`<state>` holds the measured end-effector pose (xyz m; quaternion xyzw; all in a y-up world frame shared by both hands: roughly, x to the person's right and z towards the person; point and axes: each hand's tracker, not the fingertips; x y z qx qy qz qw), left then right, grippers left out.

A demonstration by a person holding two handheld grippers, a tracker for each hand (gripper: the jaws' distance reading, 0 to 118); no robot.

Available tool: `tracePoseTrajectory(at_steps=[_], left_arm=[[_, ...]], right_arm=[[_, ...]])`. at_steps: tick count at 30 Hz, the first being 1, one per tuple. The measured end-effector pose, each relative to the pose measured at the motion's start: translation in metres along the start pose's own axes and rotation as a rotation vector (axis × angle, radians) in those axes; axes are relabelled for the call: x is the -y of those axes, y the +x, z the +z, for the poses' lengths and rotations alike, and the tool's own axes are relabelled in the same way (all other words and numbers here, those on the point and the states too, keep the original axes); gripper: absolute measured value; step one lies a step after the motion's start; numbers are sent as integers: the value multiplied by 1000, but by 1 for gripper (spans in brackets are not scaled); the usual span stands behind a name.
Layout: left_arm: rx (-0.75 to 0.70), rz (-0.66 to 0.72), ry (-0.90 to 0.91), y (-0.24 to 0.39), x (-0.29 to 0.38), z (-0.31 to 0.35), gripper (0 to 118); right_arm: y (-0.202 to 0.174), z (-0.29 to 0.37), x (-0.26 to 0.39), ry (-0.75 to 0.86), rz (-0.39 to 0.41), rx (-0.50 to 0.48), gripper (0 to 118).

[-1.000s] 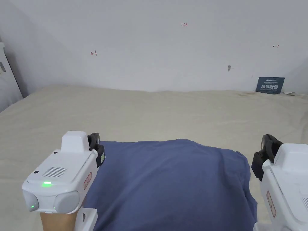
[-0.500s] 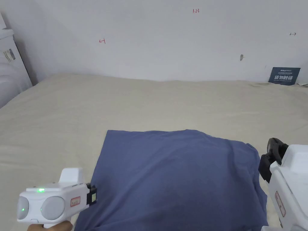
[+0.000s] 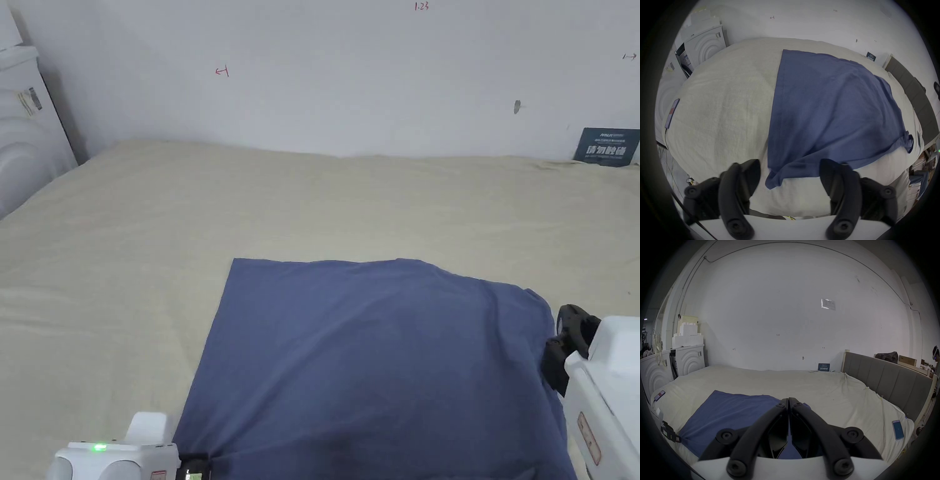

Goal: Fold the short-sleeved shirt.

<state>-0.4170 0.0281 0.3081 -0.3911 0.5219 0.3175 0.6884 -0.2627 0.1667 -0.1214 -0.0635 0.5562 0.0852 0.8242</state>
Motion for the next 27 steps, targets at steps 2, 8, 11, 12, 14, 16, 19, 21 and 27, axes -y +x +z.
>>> tracePoseTrajectory(at_steps=[2,8,11,12,14,16,19,21,27], left_arm=[[-9,1,-13,1,0,-1,86],[-28,10,-75,3,5,-6,49],[14,65,-78,-2,7,-18,14],[18,63,-77,-2,7,-17,4],[23,55,-69,1,5,-15,2],[44,46,-72,2,2,-12,0],[67,53,-41,0,-1,-5,0],[82,58,-21,0,-4,0,0],[100,49,7,4,-8,12,0]], right_arm=[[0,1,2,-9,-5,0,0],[5,7,7,-22,0,3,0],[10,8,8,-30,-3,10,0],[12,9,8,-35,-4,11,0],[16,12,10,-44,-6,16,0],[23,15,12,-66,-12,18,0],[37,15,21,-176,-28,-6,0],[48,13,32,-270,-52,-28,0],[72,7,79,-494,-123,-40,27]])
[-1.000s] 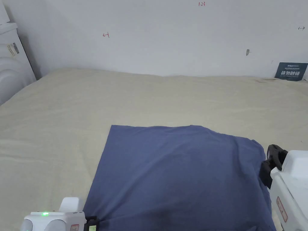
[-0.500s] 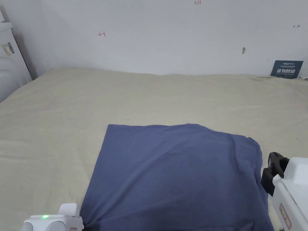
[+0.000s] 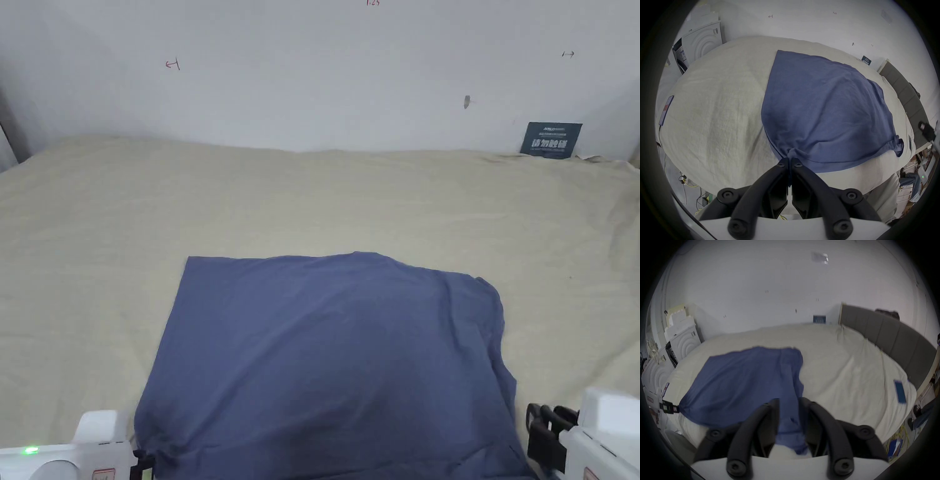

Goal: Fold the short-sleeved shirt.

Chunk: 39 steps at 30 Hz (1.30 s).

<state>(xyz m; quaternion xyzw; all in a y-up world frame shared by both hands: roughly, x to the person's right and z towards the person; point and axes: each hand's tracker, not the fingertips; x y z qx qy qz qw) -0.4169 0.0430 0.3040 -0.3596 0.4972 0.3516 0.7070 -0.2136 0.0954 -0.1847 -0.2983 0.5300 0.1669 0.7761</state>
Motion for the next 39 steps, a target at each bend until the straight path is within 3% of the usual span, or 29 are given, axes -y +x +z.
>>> tracePoseTrajectory(at_steps=[4,5,14,15,17,18,19,20,29,39], left_arm=[[14,9,6,5,-2,8,0],[12,6,7,6,-2,9,0],[12,-3,9,3,-3,7,0],[12,-2,8,0,-3,5,0],[11,-2,7,-2,-2,3,0],[11,-2,6,-3,-2,3,0],[11,-1,6,-2,-2,3,0],[10,0,6,-2,-1,4,0],[6,8,13,-1,-4,10,0],[21,64,91,-10,-44,11,0]], right_arm=[[12,-19,24,-120,-74,-8,80],[21,-29,34,-151,-79,-6,89],[15,-50,62,-262,-53,39,91],[15,-53,64,-270,-45,39,89],[14,-56,68,-281,-18,42,66],[14,-58,69,-285,-7,45,42],[14,-59,70,-284,-8,50,9],[14,-59,70,-283,-8,53,4],[9,-28,56,-192,-24,13,3],[2,-21,-10,-43,25,-17,3]])
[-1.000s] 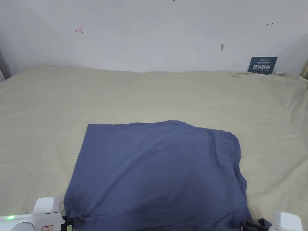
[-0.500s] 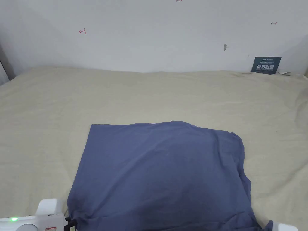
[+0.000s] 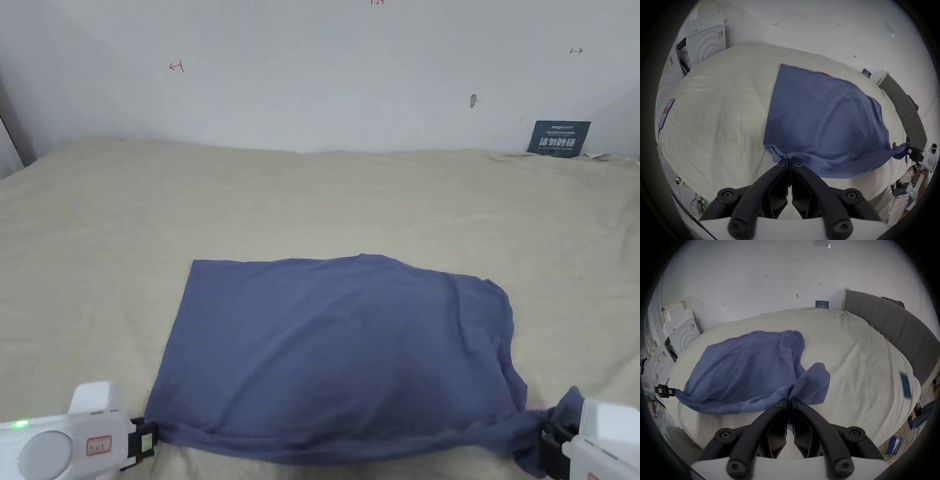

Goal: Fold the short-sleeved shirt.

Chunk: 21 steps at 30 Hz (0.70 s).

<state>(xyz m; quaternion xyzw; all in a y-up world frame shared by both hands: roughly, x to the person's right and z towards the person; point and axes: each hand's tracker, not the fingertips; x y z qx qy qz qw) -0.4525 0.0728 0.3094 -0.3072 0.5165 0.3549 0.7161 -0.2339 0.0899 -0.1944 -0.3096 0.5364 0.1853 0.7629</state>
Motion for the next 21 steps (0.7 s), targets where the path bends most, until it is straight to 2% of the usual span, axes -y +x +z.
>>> tracePoseTrajectory(at_steps=[9,17,21], left_arm=[[-16,-27,57,9,-71,-30,0],[-68,-137,7,25,-112,-86,0],[-92,-166,-38,24,-117,-124,0]], right_arm=[[-5,-45,-68,38,56,9,3],[3,-130,-101,-83,137,27,3],[10,-173,-100,-170,109,38,3]])
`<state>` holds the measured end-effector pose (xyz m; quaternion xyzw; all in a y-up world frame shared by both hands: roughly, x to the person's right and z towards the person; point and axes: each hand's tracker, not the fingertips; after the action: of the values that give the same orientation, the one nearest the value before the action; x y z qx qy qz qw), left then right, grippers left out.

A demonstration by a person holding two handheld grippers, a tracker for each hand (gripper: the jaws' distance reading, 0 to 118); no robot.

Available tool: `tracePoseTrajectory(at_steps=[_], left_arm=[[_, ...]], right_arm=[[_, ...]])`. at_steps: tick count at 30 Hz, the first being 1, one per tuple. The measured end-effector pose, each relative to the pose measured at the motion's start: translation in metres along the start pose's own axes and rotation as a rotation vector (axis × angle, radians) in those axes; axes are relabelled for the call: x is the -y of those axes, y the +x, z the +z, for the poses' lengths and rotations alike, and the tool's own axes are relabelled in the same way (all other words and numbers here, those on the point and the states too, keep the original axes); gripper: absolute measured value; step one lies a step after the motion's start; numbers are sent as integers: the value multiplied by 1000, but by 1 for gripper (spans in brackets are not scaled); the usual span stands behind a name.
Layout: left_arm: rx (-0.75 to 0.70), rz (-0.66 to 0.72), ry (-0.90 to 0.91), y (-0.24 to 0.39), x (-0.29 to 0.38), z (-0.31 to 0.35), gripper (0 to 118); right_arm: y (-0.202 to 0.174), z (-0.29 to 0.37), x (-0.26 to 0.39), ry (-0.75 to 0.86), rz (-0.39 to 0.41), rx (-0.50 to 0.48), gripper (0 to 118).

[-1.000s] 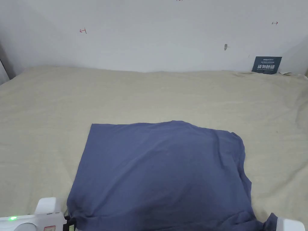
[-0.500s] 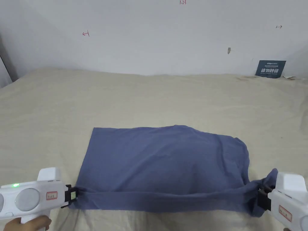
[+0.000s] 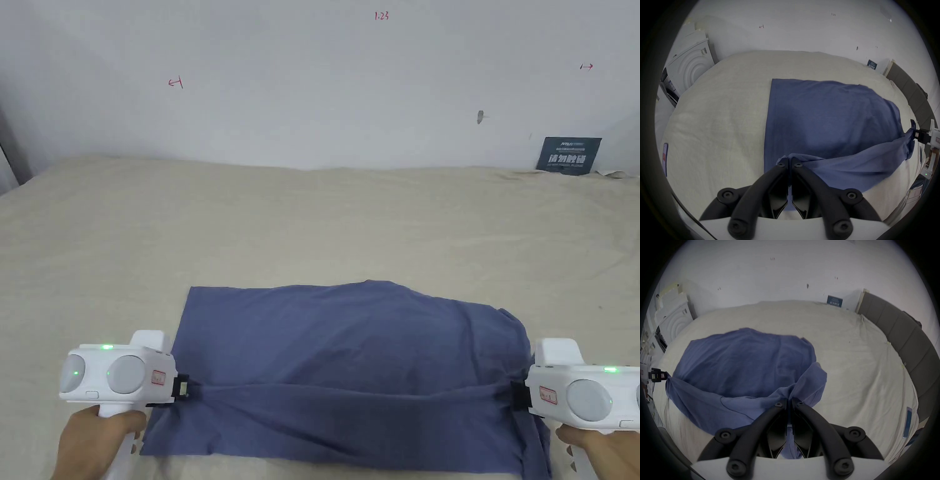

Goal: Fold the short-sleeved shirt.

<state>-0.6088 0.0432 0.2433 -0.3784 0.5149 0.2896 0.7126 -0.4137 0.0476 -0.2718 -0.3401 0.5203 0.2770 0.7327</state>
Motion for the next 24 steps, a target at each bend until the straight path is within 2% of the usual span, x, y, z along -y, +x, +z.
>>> tracePoseTrajectory(at_steps=[6,12,14,15,16,17,19,20,21,24], left_arm=[[-54,-59,-55,16,9,-20,0],[-66,-68,-66,18,19,-25,0],[-51,-42,-72,17,15,-22,4],[-36,-25,-73,18,11,-14,14],[-25,-4,-69,18,8,-9,31],[-19,6,-61,18,7,-5,51],[-13,13,-55,16,6,-3,102],[-14,18,-48,16,5,0,112],[-16,21,-27,17,5,7,115],[-14,46,54,12,-2,20,115]], right_arm=[[-4,-33,3,-92,-53,22,3],[-5,-47,4,-96,-49,27,4],[-5,-39,3,-89,-57,26,10],[-7,-36,2,-78,-57,27,17],[-9,-32,1,-63,-59,30,36],[-13,-19,1,-53,-58,31,57],[-17,-7,-1,-24,-54,24,95],[-18,-1,-1,-7,-55,18,100],[-21,8,-2,19,-62,15,100],[-26,37,-6,106,-83,-6,100]])
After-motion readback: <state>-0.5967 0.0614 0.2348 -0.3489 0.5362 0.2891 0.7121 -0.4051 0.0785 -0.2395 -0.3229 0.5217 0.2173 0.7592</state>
